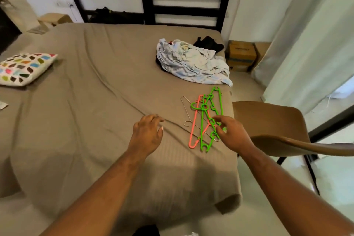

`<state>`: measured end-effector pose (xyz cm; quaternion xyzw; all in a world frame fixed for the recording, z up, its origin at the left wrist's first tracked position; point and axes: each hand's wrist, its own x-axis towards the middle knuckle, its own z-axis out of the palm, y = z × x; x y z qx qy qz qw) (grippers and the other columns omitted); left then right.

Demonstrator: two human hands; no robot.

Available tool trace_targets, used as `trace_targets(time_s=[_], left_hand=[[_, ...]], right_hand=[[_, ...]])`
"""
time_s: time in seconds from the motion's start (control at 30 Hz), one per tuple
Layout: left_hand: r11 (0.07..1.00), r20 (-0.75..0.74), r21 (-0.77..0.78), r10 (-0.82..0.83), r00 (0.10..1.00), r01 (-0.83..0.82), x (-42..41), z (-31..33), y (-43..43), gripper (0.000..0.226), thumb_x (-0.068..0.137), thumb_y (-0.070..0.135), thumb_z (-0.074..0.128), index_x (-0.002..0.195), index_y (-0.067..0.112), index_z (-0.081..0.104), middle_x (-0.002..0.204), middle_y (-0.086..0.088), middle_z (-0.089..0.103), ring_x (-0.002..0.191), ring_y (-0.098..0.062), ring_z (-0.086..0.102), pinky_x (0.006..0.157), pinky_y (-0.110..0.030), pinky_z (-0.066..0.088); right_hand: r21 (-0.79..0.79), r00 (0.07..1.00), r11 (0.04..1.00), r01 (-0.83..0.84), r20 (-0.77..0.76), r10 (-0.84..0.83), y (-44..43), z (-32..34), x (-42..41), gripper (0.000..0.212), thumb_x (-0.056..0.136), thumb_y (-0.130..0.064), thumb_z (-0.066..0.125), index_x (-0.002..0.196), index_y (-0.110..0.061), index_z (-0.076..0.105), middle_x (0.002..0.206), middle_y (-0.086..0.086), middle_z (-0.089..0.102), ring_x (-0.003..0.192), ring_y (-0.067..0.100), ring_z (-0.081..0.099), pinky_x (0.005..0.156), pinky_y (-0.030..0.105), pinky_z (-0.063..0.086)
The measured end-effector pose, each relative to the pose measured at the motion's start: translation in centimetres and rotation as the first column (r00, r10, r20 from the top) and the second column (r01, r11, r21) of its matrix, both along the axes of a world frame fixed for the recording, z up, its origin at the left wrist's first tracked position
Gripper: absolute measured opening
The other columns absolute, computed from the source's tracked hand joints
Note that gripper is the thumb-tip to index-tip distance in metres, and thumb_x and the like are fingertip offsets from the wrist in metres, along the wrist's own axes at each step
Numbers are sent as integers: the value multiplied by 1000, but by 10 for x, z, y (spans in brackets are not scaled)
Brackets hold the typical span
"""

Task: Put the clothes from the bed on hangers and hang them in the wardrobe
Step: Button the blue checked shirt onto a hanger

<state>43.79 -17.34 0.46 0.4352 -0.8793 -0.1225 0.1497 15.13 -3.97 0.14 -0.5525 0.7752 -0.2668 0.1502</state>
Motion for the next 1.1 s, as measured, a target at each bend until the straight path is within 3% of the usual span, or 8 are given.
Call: trace_targets(time_s=[0.17,0.3,0.4,0.5,0.67,0.87,1.0,1.1], left_hand=[[997,-37,76,-19,999,22,31,-4,-110,39,92,35,47,122,19,65,128,-3,62,121,-29,54,97,-47,44],[991,-33,96,-93,995,96,42,3,-171,48,90,42,38,123,19,65,129,-3,61,122,-29,53,97,-47,44],[987,-9,107,-116,993,116,43,3,-207,47,91,41,39,122,19,66,128,-3,62,122,-29,54,96,-48,45],[983,8,141,-117,993,114,41,-1,-229,46,89,39,40,121,19,66,128,-3,63,121,-29,55,97,-47,46],[978,18,172,-127,992,122,27,7,-250,42,90,35,46,122,17,66,129,-4,63,123,-30,54,98,-48,44],[982,75,86,-174,982,167,-20,7,-297,39,92,32,47,124,19,64,129,-2,62,122,-29,53,97,-47,43],[979,123,75,-200,972,192,-62,-33,-315,41,93,35,42,127,23,62,132,2,59,125,-23,50,99,-43,40],[973,163,76,-228,960,218,-84,-79,-317,33,97,30,49,129,26,59,133,5,56,127,-19,47,101,-41,37]], right_hand=[[71,999,997,33,18,-35,-87,-24,53,35,90,-10,63,125,-11,67,115,7,71,87,23,67,89,37,52],[91,994,992,87,62,-93,-133,-28,90,42,86,-26,54,123,-13,68,115,4,71,84,16,66,85,31,50],[117,988,986,118,85,-128,-150,-37,104,32,91,-14,60,122,-15,69,116,1,71,82,6,61,82,25,47],[170,989,978,119,71,-133,-162,-43,101,31,92,-9,62,121,-14,70,116,1,70,84,7,62,82,23,44],[203,985,968,145,60,-160,-197,-45,72,31,92,-9,62,121,-13,70,114,5,72,90,20,68,88,30,49],[205,981,964,169,60,-185,-276,-51,17,30,92,-5,59,119,-8,71,115,9,73,104,28,66,90,27,43],[264,973,944,195,68,-220,-333,-112,-38,38,86,-21,55,118,-9,72,118,15,71,107,34,65,97,31,43],[384,981,906,178,-3,-192,-367,-164,-82,44,90,-25,57,129,-7,65,134,20,60,124,35,56,107,34,37]])
